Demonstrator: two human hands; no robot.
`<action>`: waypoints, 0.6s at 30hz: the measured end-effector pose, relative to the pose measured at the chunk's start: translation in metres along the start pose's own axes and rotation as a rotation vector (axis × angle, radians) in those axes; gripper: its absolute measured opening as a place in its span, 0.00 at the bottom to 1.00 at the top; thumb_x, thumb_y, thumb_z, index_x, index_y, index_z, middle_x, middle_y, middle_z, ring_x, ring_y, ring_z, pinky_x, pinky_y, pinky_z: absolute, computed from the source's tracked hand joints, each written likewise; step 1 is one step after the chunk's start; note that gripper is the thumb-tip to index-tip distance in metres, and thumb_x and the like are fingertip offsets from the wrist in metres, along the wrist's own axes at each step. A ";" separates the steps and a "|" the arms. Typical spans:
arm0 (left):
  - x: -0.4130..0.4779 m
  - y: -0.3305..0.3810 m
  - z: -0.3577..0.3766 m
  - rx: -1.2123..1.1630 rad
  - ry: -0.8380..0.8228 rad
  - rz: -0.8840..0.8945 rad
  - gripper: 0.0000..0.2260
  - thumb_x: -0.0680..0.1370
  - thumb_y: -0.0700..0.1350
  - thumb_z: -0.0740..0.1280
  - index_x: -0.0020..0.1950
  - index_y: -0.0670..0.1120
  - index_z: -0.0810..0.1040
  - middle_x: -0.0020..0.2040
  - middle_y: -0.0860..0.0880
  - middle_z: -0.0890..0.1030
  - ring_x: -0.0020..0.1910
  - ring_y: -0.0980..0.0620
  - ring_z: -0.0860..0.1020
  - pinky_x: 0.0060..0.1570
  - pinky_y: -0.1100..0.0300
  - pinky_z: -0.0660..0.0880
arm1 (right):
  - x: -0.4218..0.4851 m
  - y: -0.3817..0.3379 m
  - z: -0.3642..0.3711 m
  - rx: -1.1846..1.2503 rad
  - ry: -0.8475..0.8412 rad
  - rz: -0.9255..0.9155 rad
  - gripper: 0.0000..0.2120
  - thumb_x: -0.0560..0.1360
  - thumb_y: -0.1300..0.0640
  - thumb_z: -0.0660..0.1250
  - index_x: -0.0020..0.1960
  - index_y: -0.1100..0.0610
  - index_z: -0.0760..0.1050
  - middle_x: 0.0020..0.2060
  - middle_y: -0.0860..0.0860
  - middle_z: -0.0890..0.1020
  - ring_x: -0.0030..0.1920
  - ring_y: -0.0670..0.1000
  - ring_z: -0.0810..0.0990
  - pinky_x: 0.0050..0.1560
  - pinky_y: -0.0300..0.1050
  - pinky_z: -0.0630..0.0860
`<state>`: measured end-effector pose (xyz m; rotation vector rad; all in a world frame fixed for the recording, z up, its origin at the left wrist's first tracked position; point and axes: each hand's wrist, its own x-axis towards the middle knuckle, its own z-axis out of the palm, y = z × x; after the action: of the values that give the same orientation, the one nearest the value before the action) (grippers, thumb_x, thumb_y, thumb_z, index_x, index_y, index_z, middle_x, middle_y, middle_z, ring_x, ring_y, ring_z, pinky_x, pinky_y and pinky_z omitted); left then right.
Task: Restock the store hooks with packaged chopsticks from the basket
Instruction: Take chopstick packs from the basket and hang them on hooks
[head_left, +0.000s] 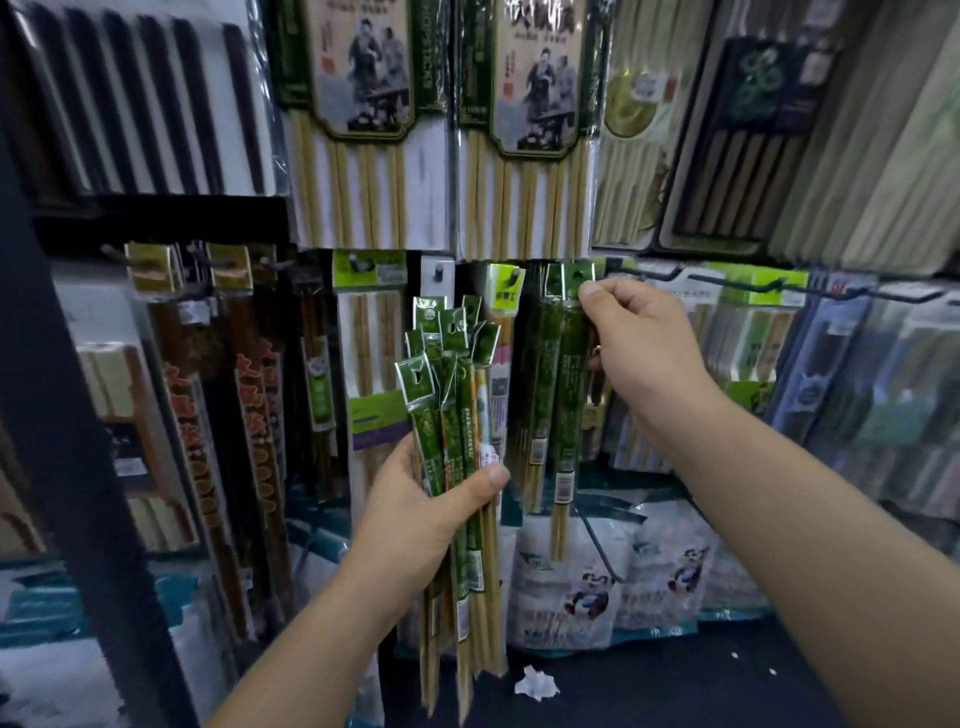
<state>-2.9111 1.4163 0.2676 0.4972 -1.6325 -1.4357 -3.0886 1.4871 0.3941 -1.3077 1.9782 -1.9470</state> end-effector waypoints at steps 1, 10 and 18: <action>0.001 -0.002 0.000 -0.005 0.002 -0.010 0.18 0.70 0.50 0.79 0.52 0.59 0.74 0.42 0.74 0.82 0.42 0.76 0.79 0.35 0.82 0.70 | 0.001 0.001 0.000 0.000 0.009 0.006 0.17 0.84 0.50 0.62 0.47 0.63 0.75 0.35 0.52 0.70 0.33 0.49 0.68 0.35 0.45 0.72; -0.001 0.000 0.002 -0.018 0.020 -0.051 0.17 0.70 0.49 0.80 0.53 0.58 0.77 0.46 0.67 0.85 0.45 0.68 0.83 0.37 0.79 0.73 | 0.007 0.009 0.003 -0.009 0.028 0.025 0.18 0.83 0.51 0.63 0.48 0.68 0.75 0.33 0.53 0.68 0.33 0.50 0.67 0.32 0.35 0.74; -0.001 0.004 0.002 -0.073 0.022 -0.077 0.19 0.65 0.54 0.80 0.53 0.58 0.78 0.47 0.64 0.86 0.45 0.66 0.84 0.37 0.77 0.74 | 0.005 0.019 0.008 -0.072 0.090 0.005 0.12 0.81 0.47 0.66 0.45 0.54 0.80 0.30 0.44 0.77 0.31 0.42 0.75 0.37 0.41 0.72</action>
<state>-2.9111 1.4194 0.2707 0.5372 -1.5528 -1.5352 -3.0969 1.4746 0.3790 -1.2504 2.1098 -1.9838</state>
